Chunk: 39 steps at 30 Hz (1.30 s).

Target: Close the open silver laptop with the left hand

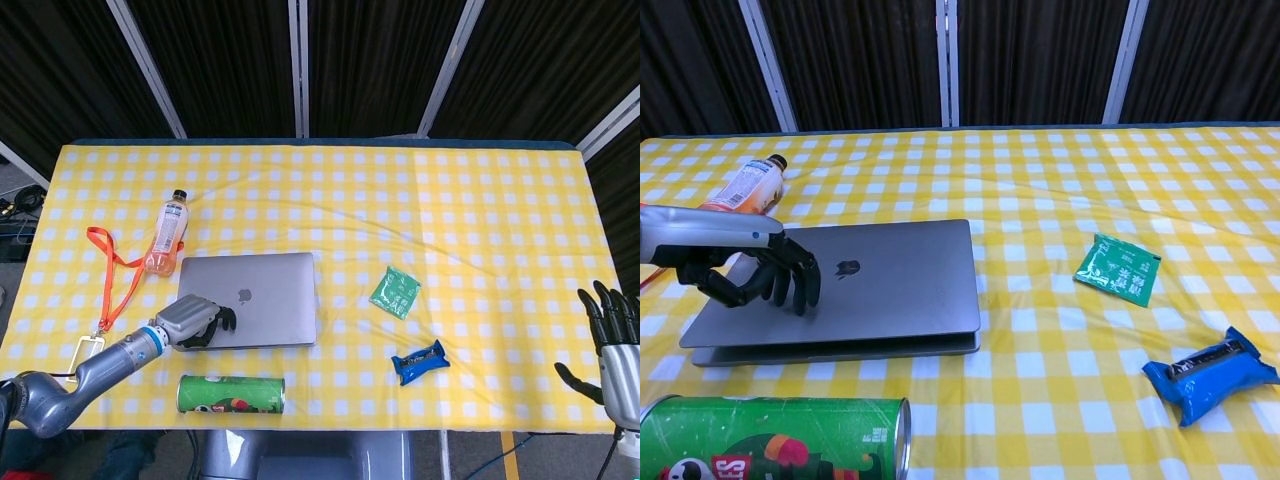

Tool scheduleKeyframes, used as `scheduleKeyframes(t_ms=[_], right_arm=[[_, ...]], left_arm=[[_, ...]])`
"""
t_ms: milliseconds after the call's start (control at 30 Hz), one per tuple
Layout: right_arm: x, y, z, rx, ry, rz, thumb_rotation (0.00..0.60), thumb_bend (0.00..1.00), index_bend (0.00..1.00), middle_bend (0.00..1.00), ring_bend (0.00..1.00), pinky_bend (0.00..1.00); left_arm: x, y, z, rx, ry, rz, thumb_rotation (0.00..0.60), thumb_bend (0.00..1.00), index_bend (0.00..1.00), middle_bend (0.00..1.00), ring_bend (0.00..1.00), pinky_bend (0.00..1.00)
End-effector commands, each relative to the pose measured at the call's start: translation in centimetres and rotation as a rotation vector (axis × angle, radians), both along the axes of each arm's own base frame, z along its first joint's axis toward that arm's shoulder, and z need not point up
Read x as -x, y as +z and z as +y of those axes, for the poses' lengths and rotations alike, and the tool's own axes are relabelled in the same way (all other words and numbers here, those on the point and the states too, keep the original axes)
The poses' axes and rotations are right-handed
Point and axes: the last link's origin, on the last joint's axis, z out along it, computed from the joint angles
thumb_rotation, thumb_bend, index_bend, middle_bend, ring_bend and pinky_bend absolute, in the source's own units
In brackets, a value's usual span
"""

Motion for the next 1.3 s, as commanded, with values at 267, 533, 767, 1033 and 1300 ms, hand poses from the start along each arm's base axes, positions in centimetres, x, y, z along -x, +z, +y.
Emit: scheduleKeyframes(t_ms=[267, 533, 767, 1033, 1300], right_arm=[[0.0, 0.1, 0.0, 0.000, 0.004, -0.003, 0.600, 0.00, 0.05, 0.00, 0.00, 0.00], [-0.3, 0.2, 0.2, 0.001, 0.016, -0.010, 0.600, 0.00, 0.05, 0.00, 0.00, 0.00], [-0.5, 0.3, 0.5, 0.000, 0.032, -0.020, 0.600, 0.00, 0.05, 0.00, 0.00, 0.00], [-0.5, 0.4, 0.9, -0.014, 0.023, -0.017, 0.600, 0.00, 0.03, 0.00, 0.00, 0.00], [-0.6, 0.8, 1.3, -0.006, 0.030, -0.026, 0.600, 0.00, 0.03, 0.00, 0.00, 0.00]], left_arm=[[-0.5, 0.4, 0.2, -0.016, 0.009, -0.039, 0.591, 1.00, 0.35, 0.36, 0.36, 0.35], [-1.7, 5.0, 0.7, -0.173, -0.027, -0.155, 0.585, 1.00, 0.33, 0.32, 0.34, 0.28], [0.1, 10.7, -0.7, -0.504, -0.030, -0.169, 0.594, 0.12, 0.00, 0.00, 0.00, 0.00], [3.6, 14.3, -6.3, -0.816, 0.080, 0.008, 0.600, 0.00, 0.00, 0.00, 0.00, 0.00], [5.8, 14.7, -11.1, -0.867, 0.144, 0.064, 0.600, 0.00, 0.00, 0.00, 0.00, 0.00]])
